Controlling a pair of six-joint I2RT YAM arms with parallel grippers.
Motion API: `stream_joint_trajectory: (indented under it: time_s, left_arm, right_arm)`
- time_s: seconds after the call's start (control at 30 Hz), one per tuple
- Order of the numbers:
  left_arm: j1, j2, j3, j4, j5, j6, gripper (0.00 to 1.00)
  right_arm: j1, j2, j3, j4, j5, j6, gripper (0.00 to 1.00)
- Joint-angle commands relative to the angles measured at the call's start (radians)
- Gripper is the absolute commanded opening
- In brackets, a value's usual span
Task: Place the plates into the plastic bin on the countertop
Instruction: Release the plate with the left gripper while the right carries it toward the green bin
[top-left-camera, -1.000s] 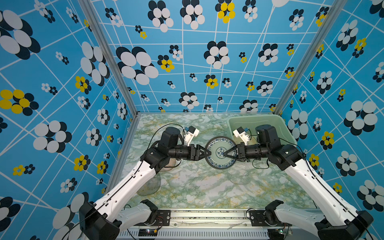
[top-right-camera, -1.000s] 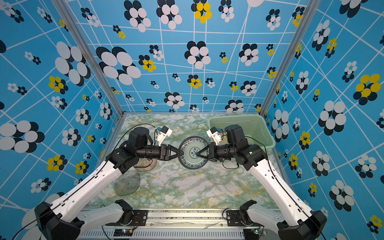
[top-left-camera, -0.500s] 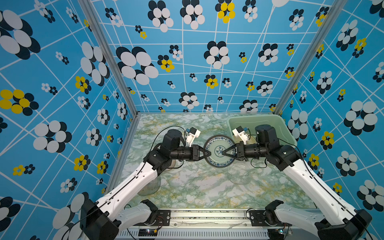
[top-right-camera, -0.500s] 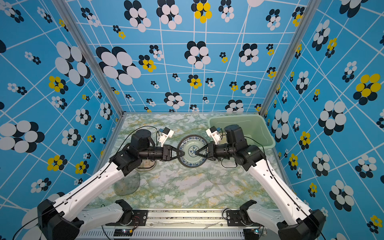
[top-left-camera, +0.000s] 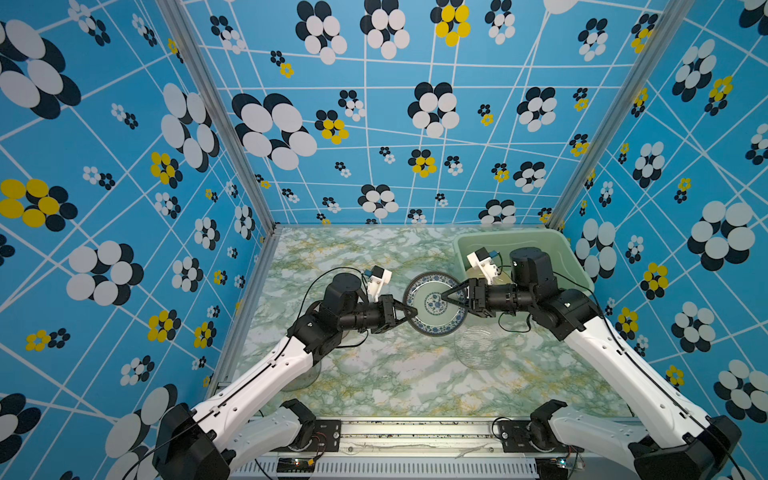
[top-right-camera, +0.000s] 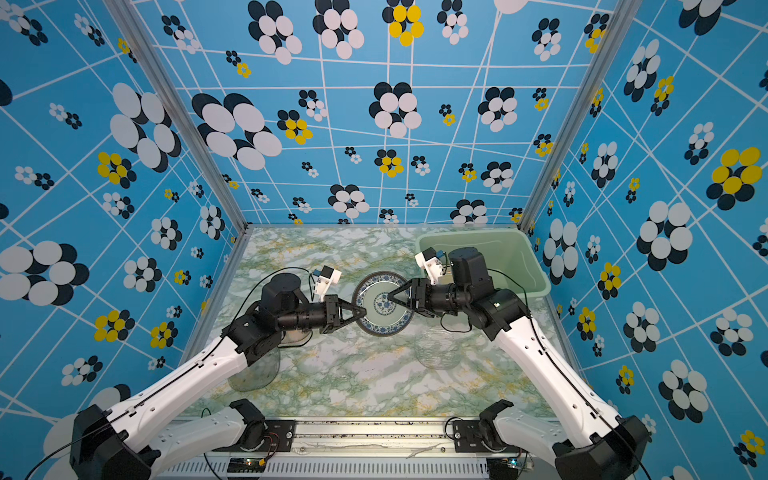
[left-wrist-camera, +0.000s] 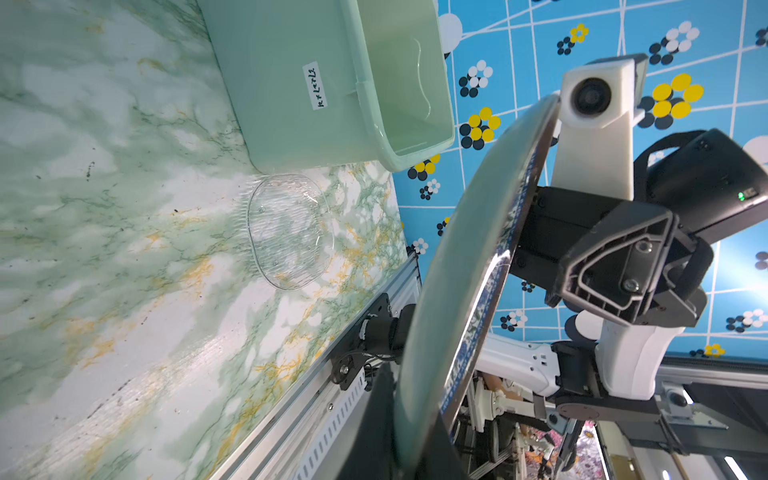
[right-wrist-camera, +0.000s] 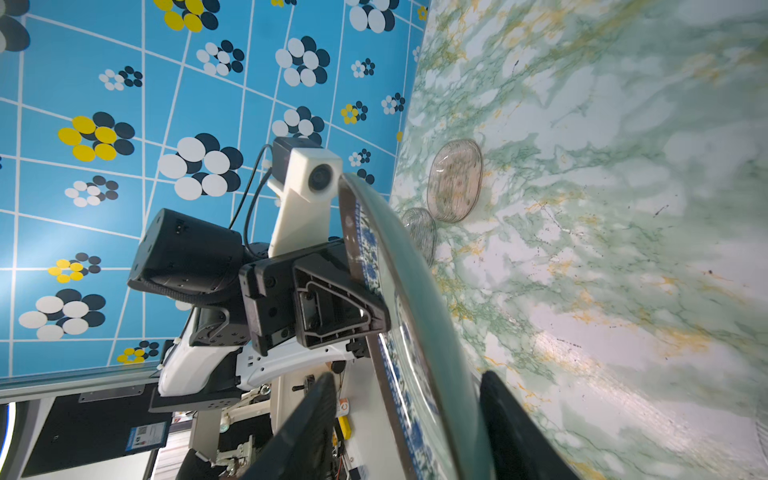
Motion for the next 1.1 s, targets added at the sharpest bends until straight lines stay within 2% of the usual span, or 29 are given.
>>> stream_joint_trajectory:
  time_s: [0.0,0.1,0.17,0.3,0.43,0.57,0.9,0.97,1.03,1.07]
  left_arm:
    - [-0.011,-0.037,-0.015,0.072,-0.078,-0.108,0.00]
    - [-0.018,-0.041,-0.009,0.063,-0.102,-0.139,0.00]
    - [-0.023,-0.035,-0.004,0.067,-0.097,-0.148,0.00]
    - [-0.034,-0.011,0.016,0.056,-0.079,-0.138,0.00]
    - [-0.041,0.005,0.023,0.055,-0.078,-0.134,0.00]
    - [-0.046,0.014,0.026,0.052,-0.080,-0.135,0.00]
    - [-0.057,0.029,0.047,0.051,-0.081,-0.124,0.00]
    - [-0.057,0.030,0.053,0.051,-0.082,-0.118,0.10]
    - [-0.057,0.029,0.060,0.046,-0.086,-0.109,0.25]
    - [-0.057,0.026,0.064,0.041,-0.091,-0.101,0.37]
  right_arm:
    - [-0.001,-0.054,-0.039,0.084,0.064,-0.008,0.63]
    - [-0.001,-0.106,-0.095,0.158,0.102,0.005,0.70]
    - [-0.001,-0.129,-0.135,0.214,0.097,0.026,0.72]
    - [-0.001,-0.114,-0.160,0.232,0.061,0.042,0.68]
    - [-0.001,-0.096,-0.181,0.301,0.017,0.076,0.56]
    - [-0.002,-0.101,-0.194,0.362,0.021,0.102,0.42]
    - [-0.001,-0.069,-0.174,0.311,0.021,0.094,0.06]
    - [-0.001,-0.069,-0.166,0.286,0.038,0.085,0.04]
    - [-0.001,-0.066,-0.149,0.252,0.060,0.072,0.00]
    - [-0.001,-0.065,-0.138,0.235,0.070,0.065,0.00]
